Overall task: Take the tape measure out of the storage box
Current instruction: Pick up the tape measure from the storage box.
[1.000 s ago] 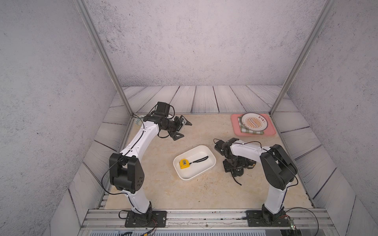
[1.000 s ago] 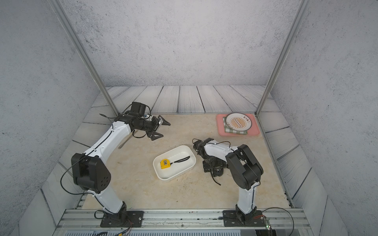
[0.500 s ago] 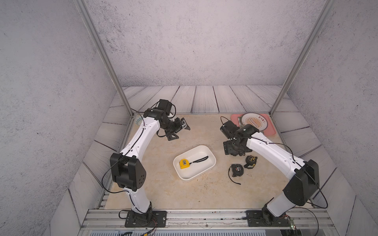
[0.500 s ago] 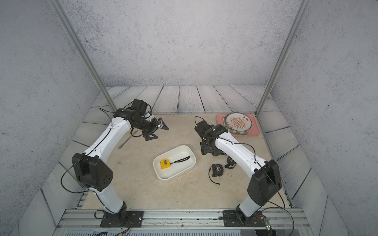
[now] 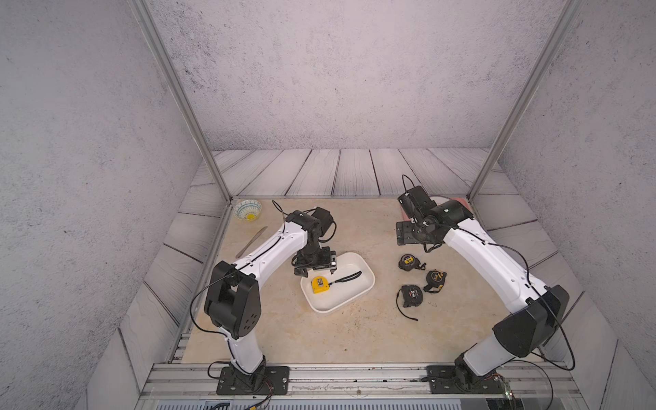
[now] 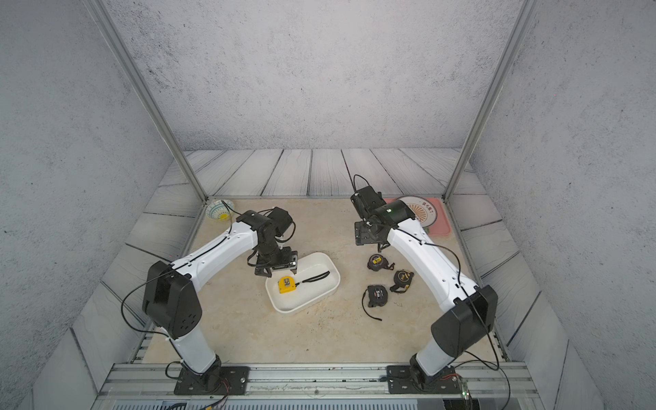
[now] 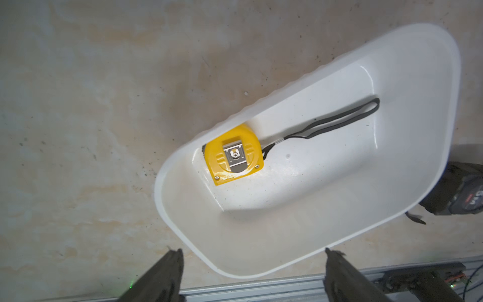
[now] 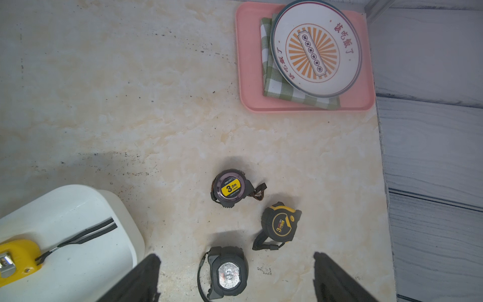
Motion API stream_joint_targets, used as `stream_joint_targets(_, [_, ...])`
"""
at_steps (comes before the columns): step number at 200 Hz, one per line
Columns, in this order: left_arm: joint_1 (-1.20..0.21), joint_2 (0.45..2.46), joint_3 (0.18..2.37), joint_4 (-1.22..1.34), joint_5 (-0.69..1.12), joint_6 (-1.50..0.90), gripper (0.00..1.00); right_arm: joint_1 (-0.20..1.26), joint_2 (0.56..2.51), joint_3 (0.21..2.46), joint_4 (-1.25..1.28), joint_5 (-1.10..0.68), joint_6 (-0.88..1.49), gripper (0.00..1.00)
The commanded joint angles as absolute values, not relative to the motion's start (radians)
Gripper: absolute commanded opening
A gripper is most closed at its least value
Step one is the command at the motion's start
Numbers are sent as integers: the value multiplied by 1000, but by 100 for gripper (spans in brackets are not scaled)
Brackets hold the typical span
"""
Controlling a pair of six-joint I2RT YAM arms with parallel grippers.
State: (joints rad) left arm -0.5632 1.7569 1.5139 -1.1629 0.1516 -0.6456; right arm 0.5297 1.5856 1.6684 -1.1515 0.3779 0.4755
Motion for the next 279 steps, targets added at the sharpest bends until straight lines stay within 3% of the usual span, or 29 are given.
stream_joint_targets(1, [-594,1725,1472,-1110,51,-720,88,524,1572,1628,-1172,343,444,93])
stream_joint_targets(78, [-678,1859,1478,-950,62,-868,87,518,1503,1542,-1162,308,403,93])
stream_joint_targets(279, [-690,1832,1344,-890,-56,-1172,86,491,1438,1447,-1145,279,368,94])
